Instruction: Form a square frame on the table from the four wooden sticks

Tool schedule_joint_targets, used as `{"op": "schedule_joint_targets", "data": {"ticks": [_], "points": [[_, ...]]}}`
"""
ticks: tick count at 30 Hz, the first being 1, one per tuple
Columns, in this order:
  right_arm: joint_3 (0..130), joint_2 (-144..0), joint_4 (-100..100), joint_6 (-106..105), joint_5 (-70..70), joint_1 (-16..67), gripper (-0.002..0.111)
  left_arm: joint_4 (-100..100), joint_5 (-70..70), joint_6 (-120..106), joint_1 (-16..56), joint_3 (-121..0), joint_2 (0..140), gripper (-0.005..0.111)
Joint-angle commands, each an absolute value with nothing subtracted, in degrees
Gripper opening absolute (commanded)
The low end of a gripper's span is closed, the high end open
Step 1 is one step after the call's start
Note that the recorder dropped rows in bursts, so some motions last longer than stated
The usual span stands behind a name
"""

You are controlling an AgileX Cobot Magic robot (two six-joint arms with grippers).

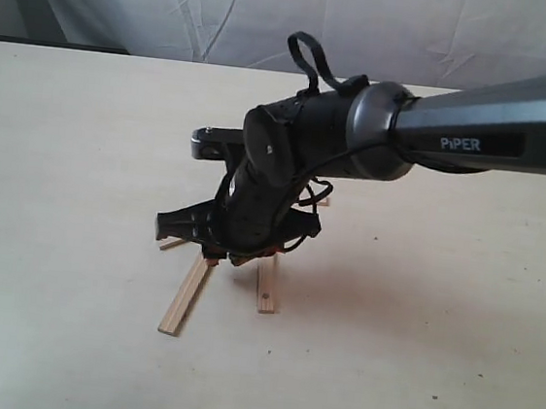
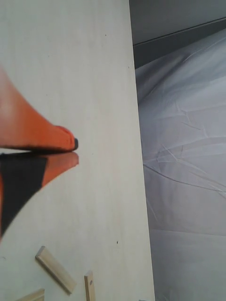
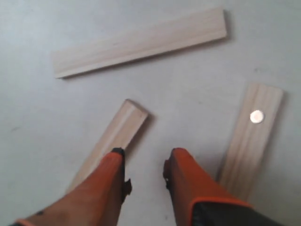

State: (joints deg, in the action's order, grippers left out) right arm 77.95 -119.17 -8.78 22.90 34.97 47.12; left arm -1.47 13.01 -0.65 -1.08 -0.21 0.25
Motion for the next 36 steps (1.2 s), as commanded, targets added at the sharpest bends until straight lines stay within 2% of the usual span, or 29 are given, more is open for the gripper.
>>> {"op": "schedule_joint_targets", "data": {"ticks": [1,8,24,31,36], "points": [[78.1,-119.8,-2.6,27.4,30.2,46.7,0.033,-1.6,12.3,-0.6,-1.1,0.0,0.0,0.000],[79.1,-119.8,10.1,37.6,27.7,45.3,0.033,-1.6,12.3,-0.6,-1.1,0.0,0.0,0.000],[79.1,-123.8,13.7,38.1,24.1,44.0,0.033,-1.6,12.3,-0.6,-1.1,0.0,0.0,0.000],[79.1,-123.5,12.0,37.4,31.9,44.0,0.033,-1.6,12.3,-0.6,-1.1,0.0,0.0,0.000],[79.1,-122.3,4.4,27.7,38.6,44.0,0.033,-1.6,12.3,-0.6,-1.1,0.0,0.0,0.000]]}}
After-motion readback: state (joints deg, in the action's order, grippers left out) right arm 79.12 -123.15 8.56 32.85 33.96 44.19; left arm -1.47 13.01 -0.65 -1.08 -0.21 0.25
